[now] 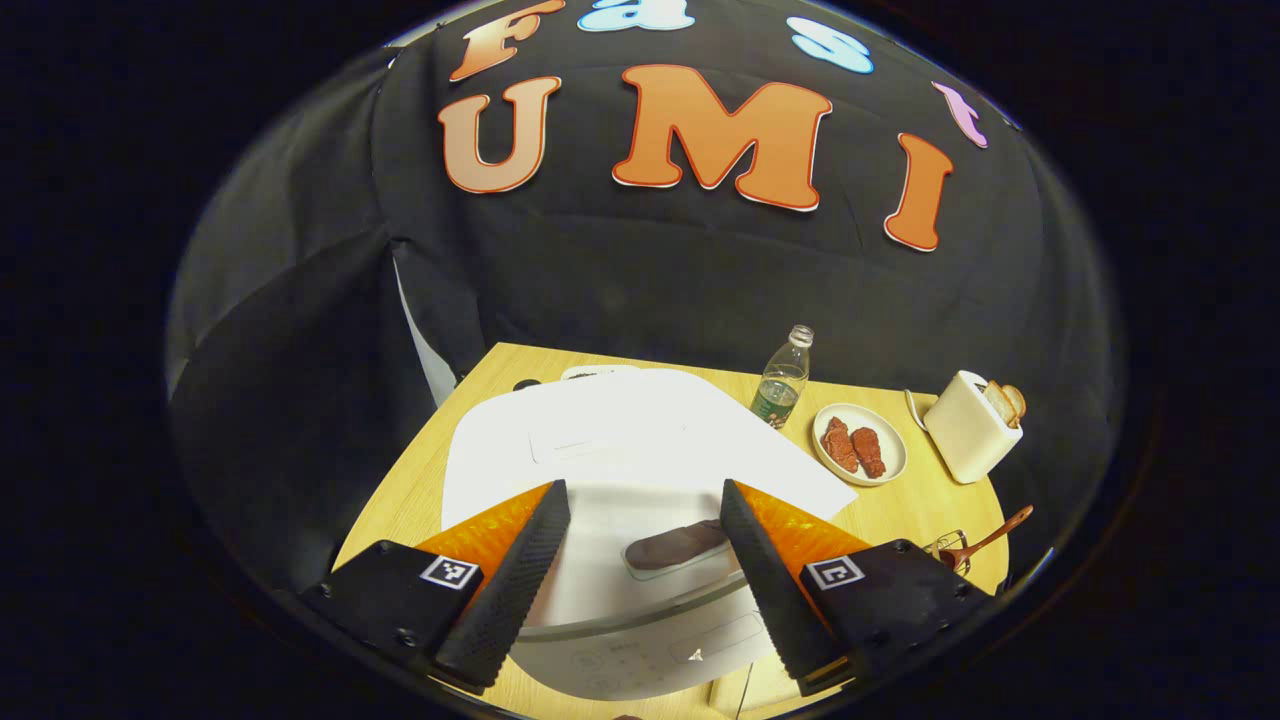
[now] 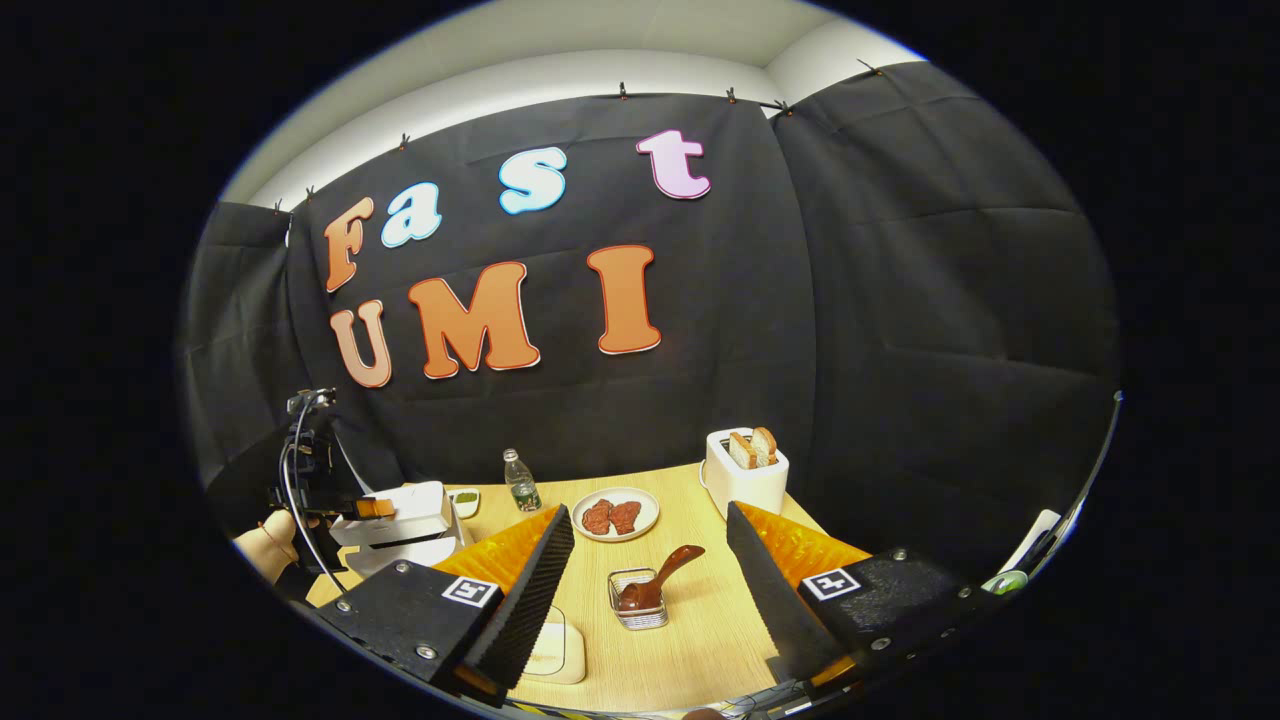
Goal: Close the left gripper, press the button to open the rice cooker; take a wooden spoon from the chopstick holder with the right hand, scoop a spoonful of rice and pour it into the rice cooker, then put the wooden spoon back into the chopstick holder.
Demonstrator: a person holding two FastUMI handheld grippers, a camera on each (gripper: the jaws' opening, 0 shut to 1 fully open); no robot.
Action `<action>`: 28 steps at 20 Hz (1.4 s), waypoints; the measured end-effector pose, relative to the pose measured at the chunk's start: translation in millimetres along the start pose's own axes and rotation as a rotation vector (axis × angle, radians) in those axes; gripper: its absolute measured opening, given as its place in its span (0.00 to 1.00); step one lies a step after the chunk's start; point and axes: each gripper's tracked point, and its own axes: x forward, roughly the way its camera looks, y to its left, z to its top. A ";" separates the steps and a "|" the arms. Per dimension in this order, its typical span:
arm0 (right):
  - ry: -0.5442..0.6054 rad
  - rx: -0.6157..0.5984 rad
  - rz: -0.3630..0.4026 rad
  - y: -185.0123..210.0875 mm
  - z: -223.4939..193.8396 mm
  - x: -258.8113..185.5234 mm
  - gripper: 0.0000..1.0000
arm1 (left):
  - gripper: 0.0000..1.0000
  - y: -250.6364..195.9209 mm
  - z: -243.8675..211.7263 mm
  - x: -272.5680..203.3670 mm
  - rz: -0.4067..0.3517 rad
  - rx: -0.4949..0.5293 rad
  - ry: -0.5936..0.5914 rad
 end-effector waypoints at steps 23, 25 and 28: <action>0.009 -0.036 0.033 31.5 -9.6 35.0 0.95 | 1.00 13.5 -12.5 0.9 0.011 0.070 -0.022; -0.008 -0.042 0.028 30.4 -2.9 36.6 0.95 | 1.00 20.3 15.7 -15.5 -0.005 0.027 -0.066; -0.028 -0.051 0.021 31.4 8.4 40.2 0.95 | 1.00 37.2 68.5 -58.7 -0.014 -0.001 -0.167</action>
